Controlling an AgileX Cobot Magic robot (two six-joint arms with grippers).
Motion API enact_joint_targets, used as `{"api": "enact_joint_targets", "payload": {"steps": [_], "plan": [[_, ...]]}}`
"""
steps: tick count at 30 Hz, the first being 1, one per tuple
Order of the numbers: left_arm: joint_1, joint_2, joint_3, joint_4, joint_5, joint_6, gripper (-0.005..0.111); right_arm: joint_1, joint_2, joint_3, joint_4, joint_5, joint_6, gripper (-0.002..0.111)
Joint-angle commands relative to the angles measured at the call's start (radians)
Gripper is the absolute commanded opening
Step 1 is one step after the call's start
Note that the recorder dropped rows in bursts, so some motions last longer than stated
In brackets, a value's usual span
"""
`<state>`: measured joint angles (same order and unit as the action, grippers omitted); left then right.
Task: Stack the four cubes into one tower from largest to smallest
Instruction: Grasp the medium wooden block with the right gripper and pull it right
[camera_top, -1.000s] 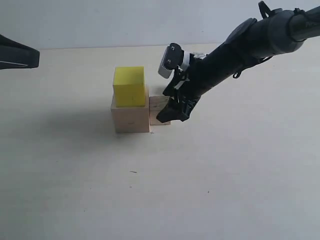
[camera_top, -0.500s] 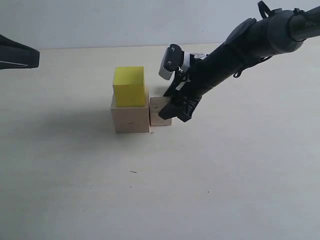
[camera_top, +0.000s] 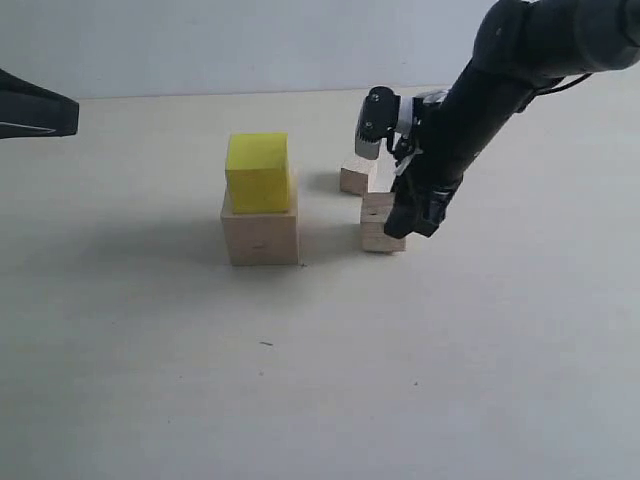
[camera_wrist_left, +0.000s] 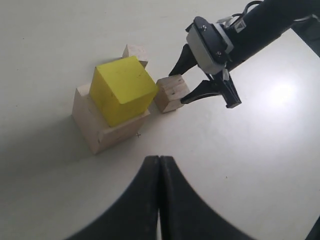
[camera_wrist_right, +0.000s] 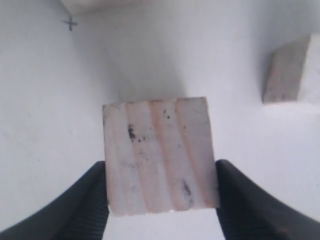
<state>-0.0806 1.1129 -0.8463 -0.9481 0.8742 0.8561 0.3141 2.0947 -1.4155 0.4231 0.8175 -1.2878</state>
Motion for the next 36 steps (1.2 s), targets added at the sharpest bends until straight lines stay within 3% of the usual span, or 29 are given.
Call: {"api": "enact_joint_targets", "payload": {"steps": [1, 10, 27, 36], "plan": [[-0.002, -0.012, 0.004, -0.002, -0.004, 0.000, 0.000, -0.023, -0.034, 0.003, -0.082, 0.078, 0.085, 0.000], [-0.002, -0.012, 0.004, -0.002, -0.012, 0.003, 0.000, -0.023, -0.035, 0.003, -0.104, 0.181, 0.088, 0.000], [-0.002, -0.012, 0.004, -0.002, -0.021, 0.014, 0.000, -0.023, -0.035, 0.003, -0.102, 0.153, 0.186, 0.000], [-0.002, -0.012, 0.004, -0.002, -0.018, 0.014, 0.000, -0.023, -0.165, -0.015, -0.148, 0.138, 0.228, 0.000]]}}
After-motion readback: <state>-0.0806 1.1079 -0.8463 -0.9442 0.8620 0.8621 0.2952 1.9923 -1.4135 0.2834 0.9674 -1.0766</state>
